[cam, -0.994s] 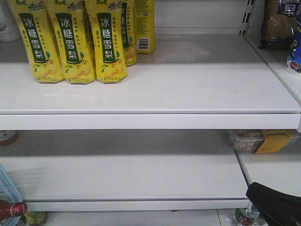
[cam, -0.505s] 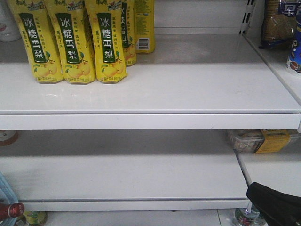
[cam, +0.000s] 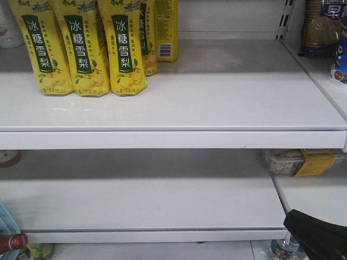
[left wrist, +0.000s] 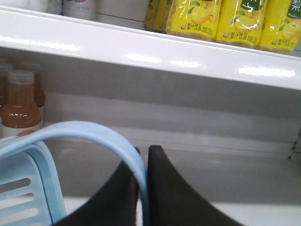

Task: Place coke in basket with both arms

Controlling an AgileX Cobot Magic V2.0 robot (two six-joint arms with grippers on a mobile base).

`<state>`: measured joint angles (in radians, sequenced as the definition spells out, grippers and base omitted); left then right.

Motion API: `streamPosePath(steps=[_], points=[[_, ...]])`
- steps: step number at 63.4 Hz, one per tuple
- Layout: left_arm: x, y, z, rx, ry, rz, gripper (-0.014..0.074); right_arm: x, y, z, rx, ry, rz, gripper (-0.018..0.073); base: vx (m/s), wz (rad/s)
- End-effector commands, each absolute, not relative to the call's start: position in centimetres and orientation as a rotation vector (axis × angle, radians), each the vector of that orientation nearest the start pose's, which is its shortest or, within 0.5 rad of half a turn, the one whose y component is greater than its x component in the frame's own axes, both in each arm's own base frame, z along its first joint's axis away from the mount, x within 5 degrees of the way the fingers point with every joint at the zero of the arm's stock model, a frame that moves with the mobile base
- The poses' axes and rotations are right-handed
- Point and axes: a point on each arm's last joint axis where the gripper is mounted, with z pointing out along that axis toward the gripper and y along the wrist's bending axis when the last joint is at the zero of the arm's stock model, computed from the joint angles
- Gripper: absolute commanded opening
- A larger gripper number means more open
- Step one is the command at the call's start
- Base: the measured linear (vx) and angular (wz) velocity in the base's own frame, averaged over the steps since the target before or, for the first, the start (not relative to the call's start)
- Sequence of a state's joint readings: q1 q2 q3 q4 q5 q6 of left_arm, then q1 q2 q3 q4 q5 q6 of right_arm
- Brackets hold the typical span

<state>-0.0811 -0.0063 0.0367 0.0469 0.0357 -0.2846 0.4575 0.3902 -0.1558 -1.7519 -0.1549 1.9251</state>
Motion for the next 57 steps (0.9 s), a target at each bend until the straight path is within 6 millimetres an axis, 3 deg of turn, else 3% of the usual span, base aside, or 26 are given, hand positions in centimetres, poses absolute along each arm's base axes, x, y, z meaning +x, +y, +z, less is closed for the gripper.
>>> streamPosePath(steps=[1,12,20,36,48,57], points=[[5.4,-0.5,21.5,-0.053,1.368,-0.218,-0.0006,8.0,5.2,24.5,-0.297,1.726,0.617,-0.0005,0.00,0.00],[5.4,-0.5,21.5,-0.053,1.368,-0.218,-0.0006,8.0,5.2,24.0,-0.047,1.767,0.825,-0.0005,0.00,0.00],[5.4,-0.5,21.5,-0.053,1.368,-0.218,-0.0006,8.3,4.6,23.0,0.158,1.801,0.875,-0.0005,0.00,0.00],[5.4,-0.5,21.5,-0.053,1.368,-0.218,-0.0006,8.1,4.5,22.6,0.187,1.806,0.896,-0.0005,0.00,0.00],[5.4,-0.5,21.5,-0.053,1.368,-0.218,-0.0006,8.1,3.8,22.5,0.344,1.795,0.910,-0.0005,0.00,0.00],[5.4,-0.5,21.5,-0.053,1.368,-0.218,-0.0006,7.4,3.3,22.6,0.188,1.771,0.780,-0.0005,0.00,0.00]])
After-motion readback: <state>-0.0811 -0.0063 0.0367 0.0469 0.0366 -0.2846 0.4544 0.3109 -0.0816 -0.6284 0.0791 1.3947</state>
